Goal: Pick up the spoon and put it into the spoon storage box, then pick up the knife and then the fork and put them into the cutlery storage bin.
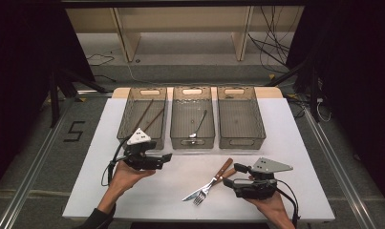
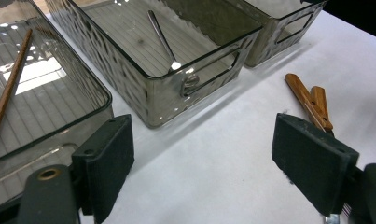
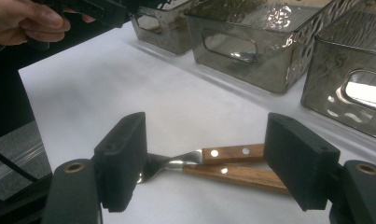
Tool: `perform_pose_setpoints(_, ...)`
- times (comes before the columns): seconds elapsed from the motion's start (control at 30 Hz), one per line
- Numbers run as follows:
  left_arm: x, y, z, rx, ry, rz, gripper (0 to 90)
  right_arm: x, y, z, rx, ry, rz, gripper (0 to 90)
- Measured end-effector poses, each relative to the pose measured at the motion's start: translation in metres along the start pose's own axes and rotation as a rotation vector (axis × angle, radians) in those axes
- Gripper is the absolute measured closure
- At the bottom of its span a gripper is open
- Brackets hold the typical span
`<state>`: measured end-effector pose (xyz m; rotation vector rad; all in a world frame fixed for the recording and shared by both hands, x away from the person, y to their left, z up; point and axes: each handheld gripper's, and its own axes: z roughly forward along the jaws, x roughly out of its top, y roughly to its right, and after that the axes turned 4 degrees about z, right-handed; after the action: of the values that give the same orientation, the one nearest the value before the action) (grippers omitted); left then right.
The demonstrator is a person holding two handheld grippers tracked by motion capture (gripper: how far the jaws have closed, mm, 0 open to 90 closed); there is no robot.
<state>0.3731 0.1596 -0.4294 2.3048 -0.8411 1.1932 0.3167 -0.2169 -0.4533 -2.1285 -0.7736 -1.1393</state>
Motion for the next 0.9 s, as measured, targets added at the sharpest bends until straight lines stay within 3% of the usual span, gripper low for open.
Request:
perform_pose_setpoints(0.43, -0.024, 0.014, -0.004, 0.008, 0.034, 0.034, 20.5, 0.002, 0.002, 0.000, -0.013, 0.000, -0.003, 30.9)
perform_pose_setpoints(0.6, -0.037, 0.017, -0.005, 0.007, 0.050, 0.023, 20.5, 0.008, 0.011, 0.005, -0.035, -0.012, -0.012, 33.2)
perform_pose_setpoints(0.73, -0.044, 0.018, -0.007, 0.028, 0.057, 0.035, 20.2, 0.017, 0.024, 0.011, -0.077, -0.030, -0.013, 46.4)
perform_pose_setpoints(0.9, -0.054, 0.016, -0.010, 0.038, 0.059, 0.022, 20.2, 0.023, 0.041, 0.025, -0.121, -0.079, -0.006, 65.6)
